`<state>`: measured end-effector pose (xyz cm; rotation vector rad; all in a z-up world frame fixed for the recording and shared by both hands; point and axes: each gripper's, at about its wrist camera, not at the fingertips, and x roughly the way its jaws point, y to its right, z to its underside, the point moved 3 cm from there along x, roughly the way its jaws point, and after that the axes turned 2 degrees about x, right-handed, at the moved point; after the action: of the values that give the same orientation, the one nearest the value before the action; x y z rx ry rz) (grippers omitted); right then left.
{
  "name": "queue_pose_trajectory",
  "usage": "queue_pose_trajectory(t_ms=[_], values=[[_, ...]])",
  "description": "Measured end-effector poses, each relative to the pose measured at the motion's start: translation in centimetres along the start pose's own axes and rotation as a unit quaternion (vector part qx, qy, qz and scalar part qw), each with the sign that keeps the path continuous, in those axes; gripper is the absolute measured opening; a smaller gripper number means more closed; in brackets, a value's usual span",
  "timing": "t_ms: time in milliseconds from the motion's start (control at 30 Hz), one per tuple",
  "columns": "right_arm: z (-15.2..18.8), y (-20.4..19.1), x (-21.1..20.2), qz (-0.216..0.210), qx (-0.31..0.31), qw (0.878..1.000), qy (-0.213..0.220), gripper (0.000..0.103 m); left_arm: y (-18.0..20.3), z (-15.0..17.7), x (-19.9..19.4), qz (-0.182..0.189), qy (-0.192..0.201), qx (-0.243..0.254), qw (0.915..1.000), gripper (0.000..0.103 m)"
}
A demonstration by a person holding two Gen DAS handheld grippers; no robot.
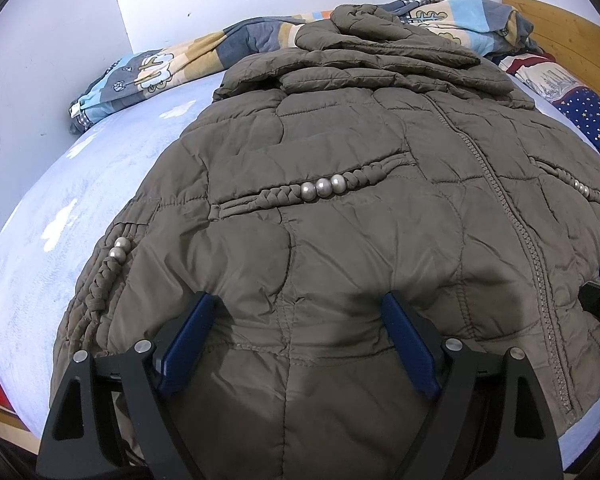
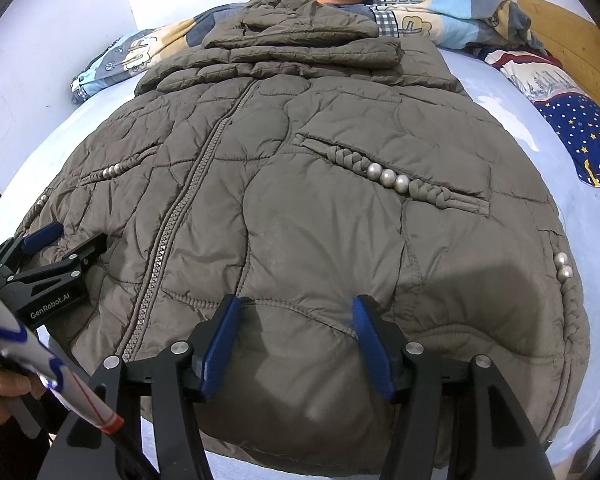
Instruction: Fold large clothes
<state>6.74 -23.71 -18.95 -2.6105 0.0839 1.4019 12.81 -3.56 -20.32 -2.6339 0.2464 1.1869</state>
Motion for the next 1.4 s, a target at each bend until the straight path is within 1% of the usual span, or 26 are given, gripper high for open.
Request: queue_pose_trajectory(t_ms=[300,467,500,600,667,733,800,900,967,1033,1133,1233,1400], values=[[0.0,0.0,-0.1,0.000,-0.003,1.000,0.003,0.063,0.1,0.0,0.0,0.001,-0.001,0.000,1.0000,0.086],[0.0,0.1,-0.6,-0.006,0.002,1.000,0.003,0.063,-1.0,-0.4,-0.9,0.031,-0.010,-0.018,0.9993,0.086],[-0.2,0.3,-1.0,-0.015,0.009,1.000,0.005,0.064,-1.5,-0.5,-1.4,0.037,-0.008,-0.025,0.9990,0.086],[-0.5,1.5,-2.5,-0.033,0.040,0.998,0.024,0.064,-3.5,-0.9,-3.4,0.034,0.013,-0.041,0.9985,0.086],[-0.6,2.4,-3.5,-0.026,0.051,0.998,0.039,0.064,-5.7,-1.3,-4.6,0.022,0.028,-0.056,0.9978,0.086],[-0.7,3.3,-4.5,-0.013,0.058,0.997,0.053,0.064,-7.9,-1.3,-5.1,0.007,0.030,-0.075,0.9967,0.086],[-0.8,4.4,-5.5,-0.001,0.065,0.996,0.066,0.064,-10.1,-0.8,-5.0,-0.009,0.020,-0.095,0.9953,0.086],[-0.7,6.5,-6.9,0.020,0.086,0.993,0.081,0.064,-12.9,0.3,-3.8,-0.016,-0.010,-0.137,0.9904,0.086],[-0.7,8.5,-7.7,0.034,0.113,0.989,0.090,0.064,-14.4,1.1,-2.8,0.000,-0.032,-0.174,0.9843,0.086],[-0.5,10.3,-8.4,0.043,0.147,0.983,0.099,0.066,-15.3,1.7,-2.1,0.013,-0.046,-0.197,0.9792,0.086],[-0.1,13.3,-8.8,0.047,0.211,0.970,0.107,0.067,-15.6,2.2,-1.7,0.027,-0.052,-0.218,0.9742,0.086],[0.9,15.8,-8.6,0.040,0.271,0.956,0.103,0.067,-15.4,2.2,-1.8,0.039,-0.048,-0.227,0.9718,0.086],[2.1,17.5,-8.5,0.038,0.311,0.944,0.100,0.068,-14.8,2.4,-1.6,0.050,-0.052,-0.234,0.9695,0.086]])
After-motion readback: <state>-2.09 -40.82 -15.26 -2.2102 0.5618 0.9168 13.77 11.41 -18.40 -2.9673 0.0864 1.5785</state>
